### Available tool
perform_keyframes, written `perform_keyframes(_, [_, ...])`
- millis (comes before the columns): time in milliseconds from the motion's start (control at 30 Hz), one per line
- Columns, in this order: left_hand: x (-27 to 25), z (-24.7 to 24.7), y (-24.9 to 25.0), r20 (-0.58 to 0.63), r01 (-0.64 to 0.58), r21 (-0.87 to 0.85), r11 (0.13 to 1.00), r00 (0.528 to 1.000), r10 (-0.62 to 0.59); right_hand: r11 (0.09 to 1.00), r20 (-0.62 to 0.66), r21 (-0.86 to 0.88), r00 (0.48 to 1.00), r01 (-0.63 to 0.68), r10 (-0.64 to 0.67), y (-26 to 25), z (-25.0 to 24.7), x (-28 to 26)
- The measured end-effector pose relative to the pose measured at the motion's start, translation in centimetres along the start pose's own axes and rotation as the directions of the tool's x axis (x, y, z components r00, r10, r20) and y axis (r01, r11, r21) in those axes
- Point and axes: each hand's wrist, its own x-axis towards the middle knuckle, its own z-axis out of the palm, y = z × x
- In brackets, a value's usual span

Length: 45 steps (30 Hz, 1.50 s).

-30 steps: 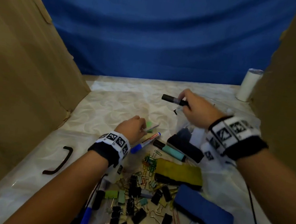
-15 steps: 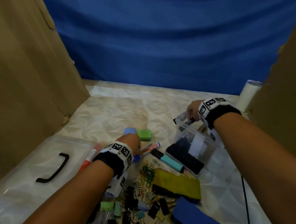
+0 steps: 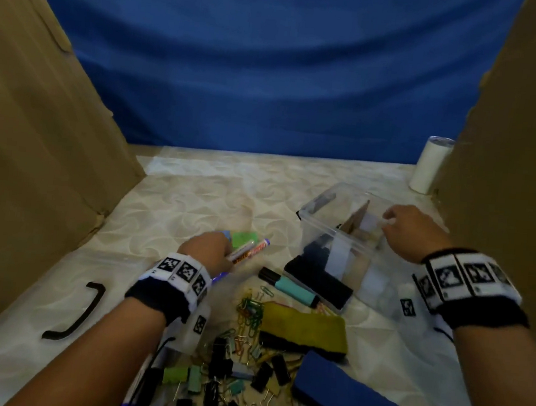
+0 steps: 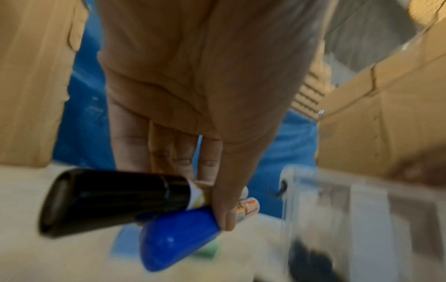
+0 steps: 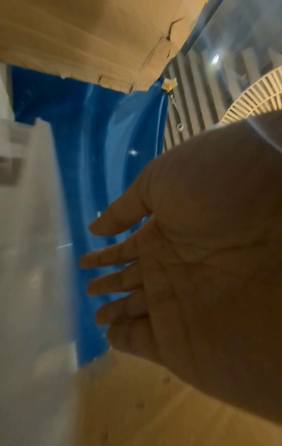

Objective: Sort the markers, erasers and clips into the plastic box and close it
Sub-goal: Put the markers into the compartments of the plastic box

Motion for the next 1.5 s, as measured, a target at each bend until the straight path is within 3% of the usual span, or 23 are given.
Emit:
perform_keyframes(167, [-1.6,-4.6,3.2,-0.174,-0.07,-0.093,0.993,0.983,0.053,0.974,-0.087,0.053,0.97,-0.222,0.226,2.2,4.1,-1.3])
perform_keyframes(300, [-0.4,-7.2,9.0,-0.263,-0.152,-0.098,0.983,0.957,0.122,0.974,-0.171,0.091,0.96,-0.208,0.221,2.1,4.8,-2.0])
perform_keyframes(400, [1.9,-8.7,13.4,-0.299,-0.148,-0.043,0.988,0.946,0.128,0.982,-0.216,0.091,0.959,-0.168,0.184,2.1,4.9,-2.4])
perform_keyframes(667, [7.1,-8.7,18.1,-0.166,-0.19,0.047,0.981,0.967,0.196,0.992,-0.253,0.047,0.959,-0.12,0.128,2.0,5.2,-2.9])
perform_keyframes(800, [8.3,-7.8,19.1,-0.177,-0.203,0.031,0.979,0.963,0.206,0.993,-0.222,0.045,0.968,-0.109,0.116,2.1,5.1,-2.9])
perform_keyframes(967, [4.9,-9.3,16.1,-0.28,-0.226,-0.011,0.974,0.936,0.214,0.993,-0.194,0.043,0.974,-0.109,0.116,2.2,5.4,-2.7])
perform_keyframes(1067, [1.2,-9.4,11.6,-0.329,-0.252,-0.03,0.967,0.917,0.228,0.992,-0.163,0.055,0.979,-0.116,0.123,2.0,5.1,-2.8])
perform_keyframes(1167, [-2.4,-8.6,6.3,-0.305,-0.199,-0.036,0.979,0.935,0.179,0.995,-0.214,0.025,0.972,-0.093,0.096,1.1,4.6,-3.7])
perform_keyframes(1267, [-5.6,-7.2,1.7,-0.157,-0.085,0.007,0.996,0.984,0.085,0.986,-0.34,-0.113,0.928,0.121,-0.153,-2.3,4.8,-5.5])
perform_keyframes(1333, [-7.3,-5.4,-0.6,-0.038,0.016,0.071,0.997,0.999,-0.014,0.92,-0.382,-0.054,0.843,0.389,-0.379,-5.3,5.3,-7.3])
perform_keyframes(1400, [-8.9,-3.4,-2.3,0.062,0.092,0.149,0.985,0.993,-0.102,0.801,-0.247,0.209,0.823,0.561,-0.512,-8.3,6.2,-8.3])
perform_keyframes(1433, [-9.5,-2.2,-2.6,0.118,0.108,0.193,0.975,0.984,-0.132,0.781,-0.113,0.296,0.832,0.55,-0.542,-9.2,6.9,-8.2])
perform_keyframes(1500, [-11.2,-0.3,-3.2,0.167,0.142,0.267,0.953,0.967,-0.19,0.84,0.127,0.249,0.843,0.483,-0.522,-11.1,8.4,-7.2])
